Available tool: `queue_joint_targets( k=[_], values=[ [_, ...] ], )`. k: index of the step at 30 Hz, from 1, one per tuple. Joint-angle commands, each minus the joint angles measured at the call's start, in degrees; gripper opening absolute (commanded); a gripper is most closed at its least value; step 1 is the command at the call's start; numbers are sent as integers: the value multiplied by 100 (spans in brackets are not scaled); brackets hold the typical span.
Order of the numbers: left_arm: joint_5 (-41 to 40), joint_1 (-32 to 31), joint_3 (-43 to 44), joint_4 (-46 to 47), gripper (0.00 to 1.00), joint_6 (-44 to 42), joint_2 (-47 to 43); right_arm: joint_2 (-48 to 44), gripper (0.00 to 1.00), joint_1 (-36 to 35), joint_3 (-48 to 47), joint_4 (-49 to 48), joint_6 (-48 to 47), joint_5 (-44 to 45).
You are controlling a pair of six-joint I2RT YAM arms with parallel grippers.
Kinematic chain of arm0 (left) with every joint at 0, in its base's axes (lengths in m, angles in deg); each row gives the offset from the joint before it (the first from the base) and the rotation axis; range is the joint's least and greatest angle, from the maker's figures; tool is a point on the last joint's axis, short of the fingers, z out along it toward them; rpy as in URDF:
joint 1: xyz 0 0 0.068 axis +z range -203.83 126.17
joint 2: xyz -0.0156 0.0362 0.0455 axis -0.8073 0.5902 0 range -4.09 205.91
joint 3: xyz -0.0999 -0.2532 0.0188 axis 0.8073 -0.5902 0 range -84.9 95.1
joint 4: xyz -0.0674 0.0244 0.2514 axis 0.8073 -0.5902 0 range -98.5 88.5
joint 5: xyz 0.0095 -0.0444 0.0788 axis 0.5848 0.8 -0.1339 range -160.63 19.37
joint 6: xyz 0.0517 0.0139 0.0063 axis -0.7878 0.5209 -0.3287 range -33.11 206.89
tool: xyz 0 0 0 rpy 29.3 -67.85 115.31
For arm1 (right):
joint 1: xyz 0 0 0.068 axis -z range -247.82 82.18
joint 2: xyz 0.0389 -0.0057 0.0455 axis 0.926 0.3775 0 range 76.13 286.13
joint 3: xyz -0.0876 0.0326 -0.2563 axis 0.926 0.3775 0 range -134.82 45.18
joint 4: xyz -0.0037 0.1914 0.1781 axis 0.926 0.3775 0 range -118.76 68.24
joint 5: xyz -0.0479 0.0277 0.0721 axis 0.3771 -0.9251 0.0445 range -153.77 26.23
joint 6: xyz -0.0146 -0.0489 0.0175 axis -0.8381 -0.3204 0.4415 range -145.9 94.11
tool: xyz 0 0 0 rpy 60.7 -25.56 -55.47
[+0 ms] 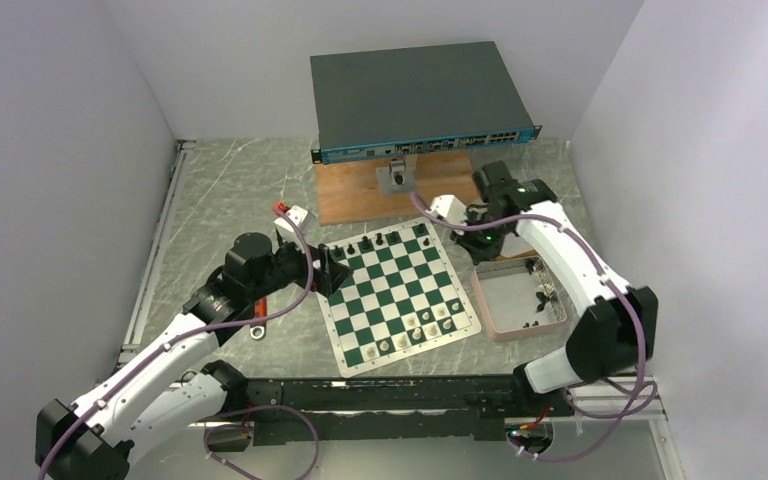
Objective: Set up the chess pieces on the board
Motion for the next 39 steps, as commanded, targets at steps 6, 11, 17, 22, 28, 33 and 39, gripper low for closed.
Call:
queue_joint_targets(
  k=[6, 11, 17, 22, 28, 33, 39],
  values=[
    [-730, 28, 269, -376, 97, -174, -451, 1379, 0, -1229, -1469, -352, 2, 246],
    [-1342, 21, 179, -488, 97, -125, -864, 2119, 0, -1850, -2141, -559, 95, 252],
    [-1848, 21, 140, -712, 97, -169, -1393, 3092, 0, -2395, -3040, -612, 293, 217],
    [-2081, 16, 231, -1031, 97, -284, -1613, 3738, 0, -2661, -3726, -519, 430, 190],
    [-2171, 16, 156, -1074, 97, -374, -1763, 4344, 0, -2879, -4279, -448, 539, 174],
    [-2147, 18, 97, -1011, 98, -423, -1810, 4818, 0, -2987, -4803, -292, 612, -13],
    [-2145, 9, 83, -1006, 98, -450, -1847, 5193, 0, -3033, -5113, -183, 657, -84]
  ],
)
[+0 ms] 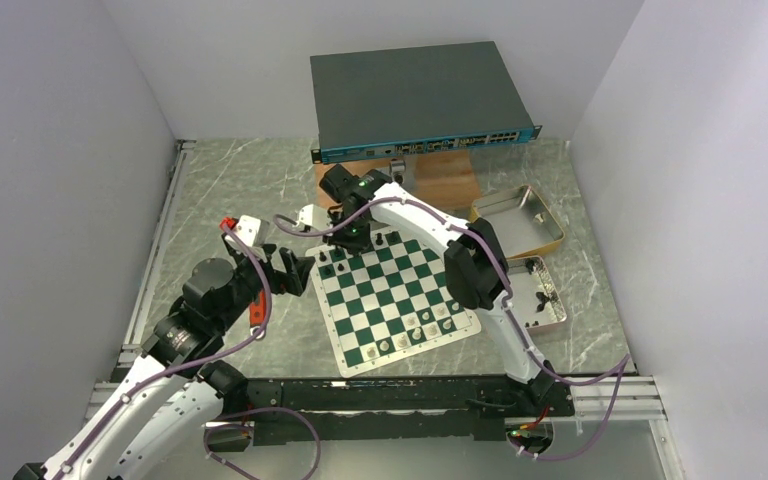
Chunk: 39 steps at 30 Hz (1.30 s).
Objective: Set up the chess pieces on the board
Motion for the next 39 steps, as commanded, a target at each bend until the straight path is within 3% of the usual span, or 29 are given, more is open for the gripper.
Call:
queue_joint_targets(
  k=[1, 39],
  values=[
    [-85, 8, 24, 155, 98, -121, -93, 128, 0, -39, -273, 197, 135, -118],
    [-38, 20, 1, 221, 98, -143, -13, 695, 2, -41, -603, 160, 240, -99]
  ],
)
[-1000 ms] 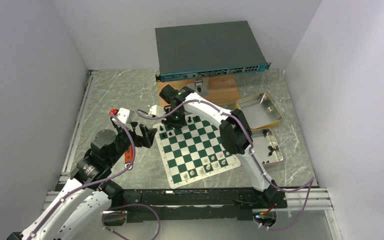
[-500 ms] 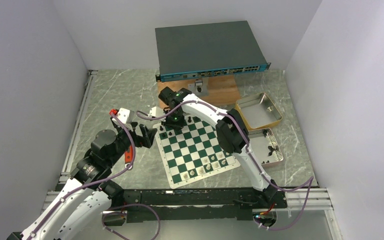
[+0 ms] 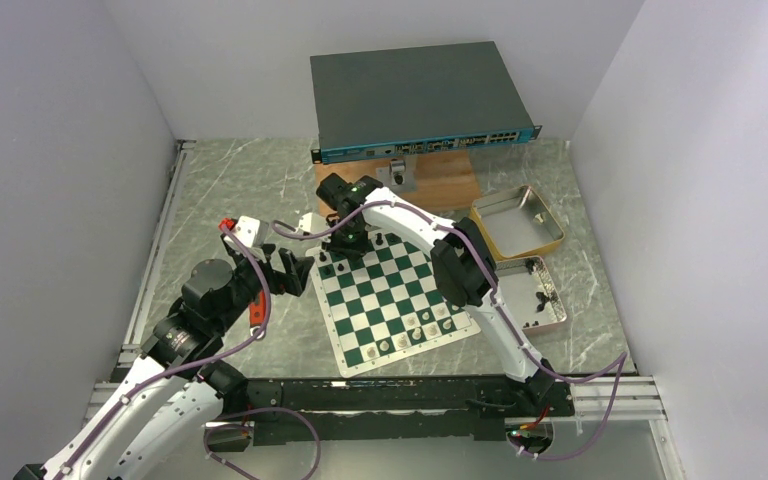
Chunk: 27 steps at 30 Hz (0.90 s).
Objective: Set up the chess pieces on the board
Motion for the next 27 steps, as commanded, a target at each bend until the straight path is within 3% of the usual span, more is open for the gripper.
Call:
queue_joint_targets(
  k=[1, 15, 27],
  values=[
    [-18, 15, 16, 218, 98, -104, 31, 38, 2, -10, -270, 25, 94, -29],
    [3, 13, 16, 218, 98, -107, 55, 109, 11, -11, -259, -23, 103, -13],
    [86, 20, 25, 235, 98, -127, 62, -86, 39, -11, -115, -203, 194, 66]
  ],
)
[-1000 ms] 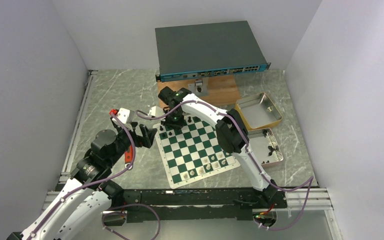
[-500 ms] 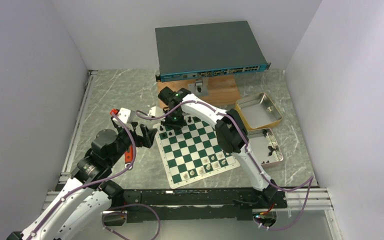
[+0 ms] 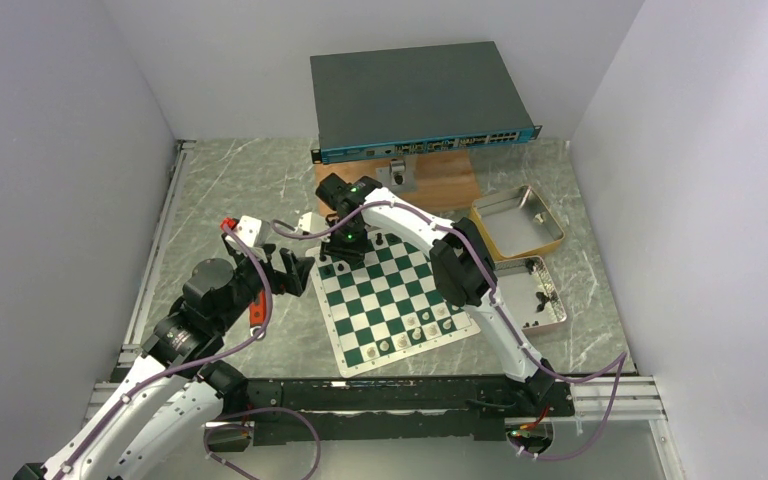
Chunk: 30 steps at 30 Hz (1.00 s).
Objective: Set up the chess pieces on the board
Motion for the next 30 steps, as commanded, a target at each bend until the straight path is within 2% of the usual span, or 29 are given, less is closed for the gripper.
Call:
queue_joint_targets(
  k=[1, 5, 13, 24, 27, 30],
  values=[
    [102, 11, 25, 242, 98, -88, 19, -192, 41, -11, -44, -222, 144, 62],
    [241, 9, 25, 300, 98, -110, -9, -428, 48, -10, 19, -279, 190, 72],
    [658, 14, 80, 452, 100, -187, -239, -1502, 52, -70, 863, -467, 143, -116],
    [1333, 16, 368, 351, 100, -22, -126, -4124, 56, -96, 3549, -352, -1003, -708],
    [1238, 16, 466, 203, 100, 4, -11, -5129, 58, 184, 4236, -343, -1116, -824],
    [1063, 16, 609, -3, 100, -11, 164, -6020, 60, 1106, 4687, -517, -1067, -1301]
  ],
)
